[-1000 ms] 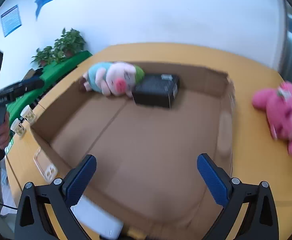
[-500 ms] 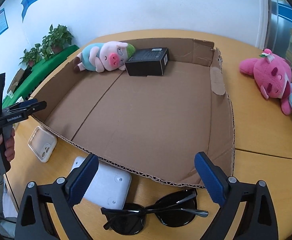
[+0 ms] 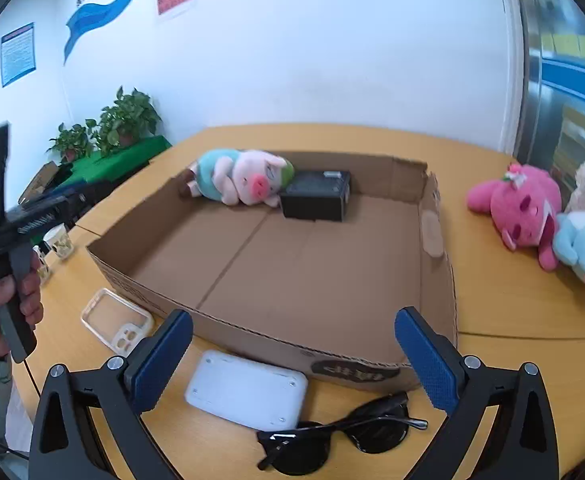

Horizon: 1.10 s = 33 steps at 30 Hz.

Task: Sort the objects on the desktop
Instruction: 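Raise the right tool away from the box, then move the right tool down toward the white power bank on the table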

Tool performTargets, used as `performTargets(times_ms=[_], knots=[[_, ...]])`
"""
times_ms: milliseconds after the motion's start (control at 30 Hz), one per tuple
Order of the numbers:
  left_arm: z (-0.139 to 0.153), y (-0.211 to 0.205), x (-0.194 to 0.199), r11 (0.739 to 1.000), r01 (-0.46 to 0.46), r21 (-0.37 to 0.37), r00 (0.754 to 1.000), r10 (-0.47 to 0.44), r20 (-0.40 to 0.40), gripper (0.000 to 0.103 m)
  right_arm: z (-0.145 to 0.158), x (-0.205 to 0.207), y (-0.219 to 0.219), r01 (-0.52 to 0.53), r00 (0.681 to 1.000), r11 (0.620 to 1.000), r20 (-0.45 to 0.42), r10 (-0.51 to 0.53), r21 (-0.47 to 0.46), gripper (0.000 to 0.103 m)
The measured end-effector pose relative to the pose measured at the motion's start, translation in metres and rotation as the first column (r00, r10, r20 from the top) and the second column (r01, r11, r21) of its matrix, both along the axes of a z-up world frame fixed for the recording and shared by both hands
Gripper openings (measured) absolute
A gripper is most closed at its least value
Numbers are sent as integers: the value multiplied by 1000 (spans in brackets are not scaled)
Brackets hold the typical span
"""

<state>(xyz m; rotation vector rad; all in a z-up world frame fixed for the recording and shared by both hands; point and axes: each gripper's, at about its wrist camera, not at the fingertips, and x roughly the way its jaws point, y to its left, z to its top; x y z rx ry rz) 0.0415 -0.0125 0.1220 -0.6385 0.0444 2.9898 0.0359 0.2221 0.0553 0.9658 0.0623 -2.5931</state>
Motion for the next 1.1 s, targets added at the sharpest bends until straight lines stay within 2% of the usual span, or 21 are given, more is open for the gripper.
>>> performTargets(times_ms=[133, 267, 333, 533, 633, 767, 900, 1100], knots=[[11, 16, 13, 998, 55, 13, 998, -55, -10, 86, 9, 7, -9, -1, 999, 1000, -32, 2, 28, 103], [3, 29, 20, 999, 39, 12, 999, -39, 1, 87, 11, 13, -7, -41, 999, 999, -30, 41, -12, 103], [-4, 35, 19, 998, 59, 5, 998, -59, 34, 87, 10, 16, -6, -45, 999, 999, -24, 45, -24, 102], [-20, 44, 23, 984, 151, 90, 982, -160, 103, 87, -3, 24, -2, -82, 997, 996, 11, 82, -44, 101], [-30, 46, 23, 977, 166, 131, 971, -185, 155, 87, -18, 29, -2, -158, 984, 985, 66, 163, -67, 102], [-58, 52, 24, 975, 173, 140, 950, -203, 239, 87, -49, 32, -7, -257, 949, 965, 171, 263, -57, 102], [-90, 56, 28, 977, 157, 148, 927, -197, 320, 87, -73, 17, -15, -291, 926, 956, 241, 291, -37, 102], [-114, 46, 30, 977, 136, 166, 896, -193, 401, 87, -109, -7, -26, -294, 897, 956, 343, 278, -6, 102]])
